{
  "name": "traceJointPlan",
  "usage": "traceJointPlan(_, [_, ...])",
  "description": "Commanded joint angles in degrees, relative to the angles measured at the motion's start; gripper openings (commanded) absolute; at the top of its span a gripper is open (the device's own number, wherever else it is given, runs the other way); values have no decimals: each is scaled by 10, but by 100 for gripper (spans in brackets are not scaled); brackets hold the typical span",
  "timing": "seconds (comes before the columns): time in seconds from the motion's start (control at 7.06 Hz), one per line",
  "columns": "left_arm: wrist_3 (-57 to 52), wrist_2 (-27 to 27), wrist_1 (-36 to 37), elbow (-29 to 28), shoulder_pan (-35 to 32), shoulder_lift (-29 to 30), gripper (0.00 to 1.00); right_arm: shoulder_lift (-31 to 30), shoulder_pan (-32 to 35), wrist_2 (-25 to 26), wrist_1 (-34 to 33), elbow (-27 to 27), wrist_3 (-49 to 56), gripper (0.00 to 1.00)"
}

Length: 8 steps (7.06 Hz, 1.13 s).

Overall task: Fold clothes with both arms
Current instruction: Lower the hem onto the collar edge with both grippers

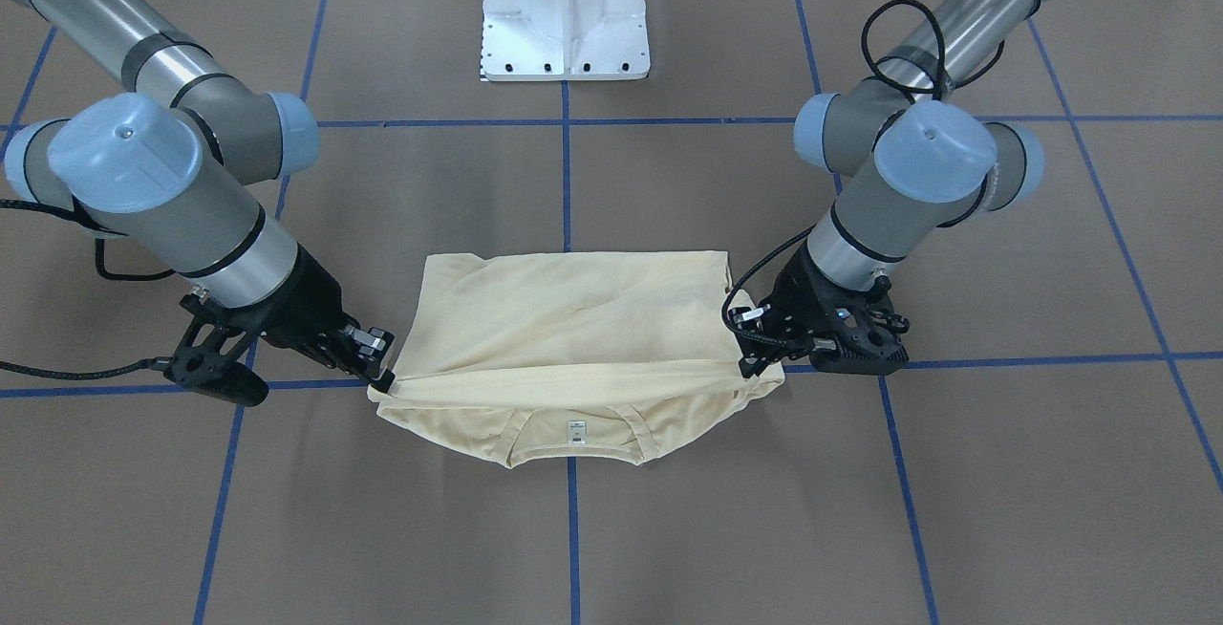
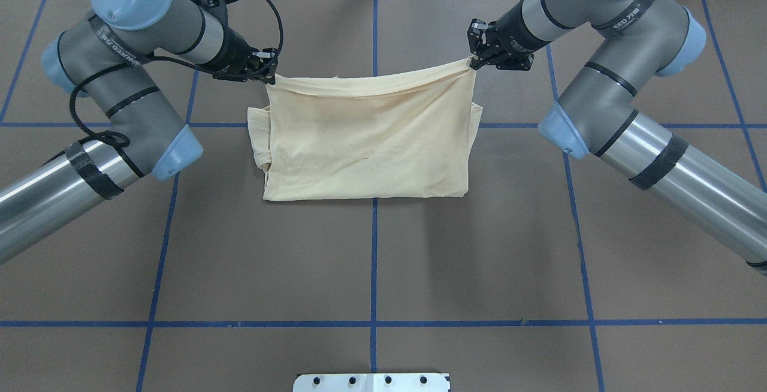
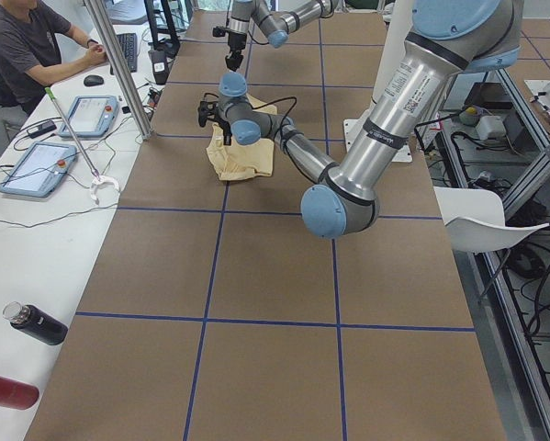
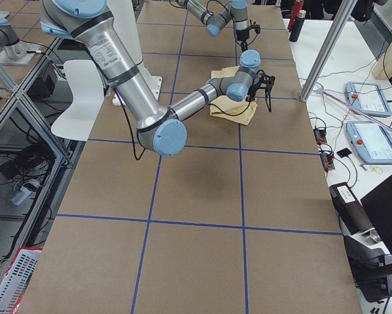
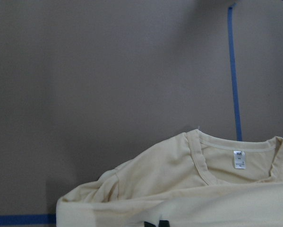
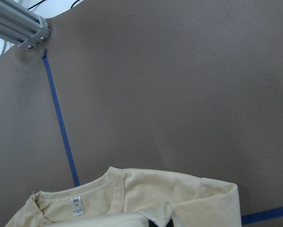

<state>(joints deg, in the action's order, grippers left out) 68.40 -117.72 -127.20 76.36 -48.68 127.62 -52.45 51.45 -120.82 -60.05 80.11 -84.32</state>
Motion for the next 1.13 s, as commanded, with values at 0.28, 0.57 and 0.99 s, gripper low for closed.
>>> traceJointPlan(0.28, [1, 24, -52, -94, 4, 50, 0, 47, -8, 29, 1, -99, 23, 0])
traceJointPlan(0.57, [0, 45, -51, -104, 18, 46, 0, 39, -26, 39, 0, -100, 24, 0])
traceJointPlan(0.99, [-1, 48, -52, -128, 18, 43, 0, 24, -37, 63, 1, -100, 25, 0])
